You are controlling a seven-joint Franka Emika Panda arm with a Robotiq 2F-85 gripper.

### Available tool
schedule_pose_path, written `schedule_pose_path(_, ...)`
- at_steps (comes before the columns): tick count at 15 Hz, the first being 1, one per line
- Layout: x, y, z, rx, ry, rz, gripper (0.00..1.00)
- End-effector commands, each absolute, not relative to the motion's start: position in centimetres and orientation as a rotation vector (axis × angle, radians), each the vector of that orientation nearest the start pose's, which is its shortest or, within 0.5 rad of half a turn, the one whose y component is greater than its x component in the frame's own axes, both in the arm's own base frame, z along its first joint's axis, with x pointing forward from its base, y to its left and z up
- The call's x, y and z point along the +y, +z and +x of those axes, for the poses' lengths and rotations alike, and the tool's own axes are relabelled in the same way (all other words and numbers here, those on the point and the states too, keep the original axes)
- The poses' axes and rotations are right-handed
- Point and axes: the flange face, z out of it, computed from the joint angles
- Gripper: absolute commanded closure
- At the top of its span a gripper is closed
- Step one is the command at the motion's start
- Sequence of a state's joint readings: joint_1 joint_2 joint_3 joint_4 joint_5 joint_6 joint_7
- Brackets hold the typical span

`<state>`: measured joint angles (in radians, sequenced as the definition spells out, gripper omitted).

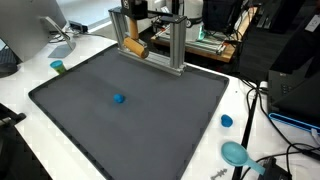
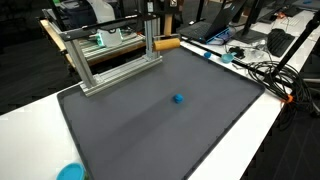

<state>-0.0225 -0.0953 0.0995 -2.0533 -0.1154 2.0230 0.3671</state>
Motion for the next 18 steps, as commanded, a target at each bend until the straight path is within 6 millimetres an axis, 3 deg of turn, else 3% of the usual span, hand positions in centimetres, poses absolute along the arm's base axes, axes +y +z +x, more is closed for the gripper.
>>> schedule_pose_path(1, 1.6, 48.6, 57.9, 0.5, -0.082, -3.164, 0.78)
schedule_pose_path(3, 0.4, 48.2, 59.2, 0.469, 0.012, -3.18, 0.78)
schedule_pose_path(4, 1.2, 47.4, 57.4, 0.473, -0.066, -3.191, 0.78)
schedule_pose_path(5, 0.7, 47.0, 58.0, 0.48, -0.046, -3.193, 0.53)
schedule_pose_path(9, 1.1, 46.5, 58.0, 0.469, -0.034, -3.196, 0.53)
schedule_pose_path(10, 1.2, 46.6, 58.0, 0.467, -0.036, -3.196, 0.78)
schedule_pose_path(15, 1.3, 44.8, 61.4, 0.53, -0.318, -3.046, 0.78)
schedule_pose_path(18, 1.5, 42.7, 62.8, 0.512, -0.345, -3.053, 0.78)
